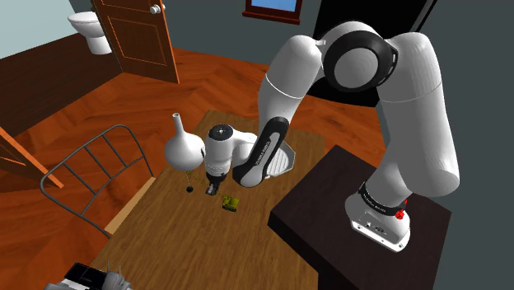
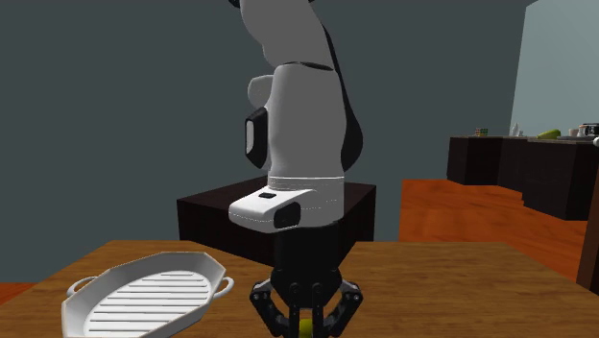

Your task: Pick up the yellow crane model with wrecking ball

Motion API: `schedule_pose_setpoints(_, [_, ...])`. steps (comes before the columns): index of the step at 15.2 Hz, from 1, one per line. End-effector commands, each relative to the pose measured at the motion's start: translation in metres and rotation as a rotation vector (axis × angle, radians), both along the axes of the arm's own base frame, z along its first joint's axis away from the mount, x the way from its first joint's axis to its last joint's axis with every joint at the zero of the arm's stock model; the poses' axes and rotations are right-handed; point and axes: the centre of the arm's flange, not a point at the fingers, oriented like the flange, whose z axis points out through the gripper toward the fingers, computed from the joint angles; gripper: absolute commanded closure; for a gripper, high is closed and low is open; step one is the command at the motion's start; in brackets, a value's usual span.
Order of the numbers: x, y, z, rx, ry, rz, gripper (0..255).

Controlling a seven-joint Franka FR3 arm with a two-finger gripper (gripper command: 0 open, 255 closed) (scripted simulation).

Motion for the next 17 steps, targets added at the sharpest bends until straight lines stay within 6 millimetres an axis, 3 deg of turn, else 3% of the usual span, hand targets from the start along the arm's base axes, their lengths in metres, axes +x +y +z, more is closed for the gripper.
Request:
schedule_pose_setpoints(1, [0.0,0.0,0.0,0.0,0.0,0.0,255])
schedule_pose_setpoints(6, [0.001,0.0,0.0,0.0,0.0,0.0,255])
schedule_pose_setpoints(17, [0.001,0.0,0.058,0.0,0.0,0.0,255])
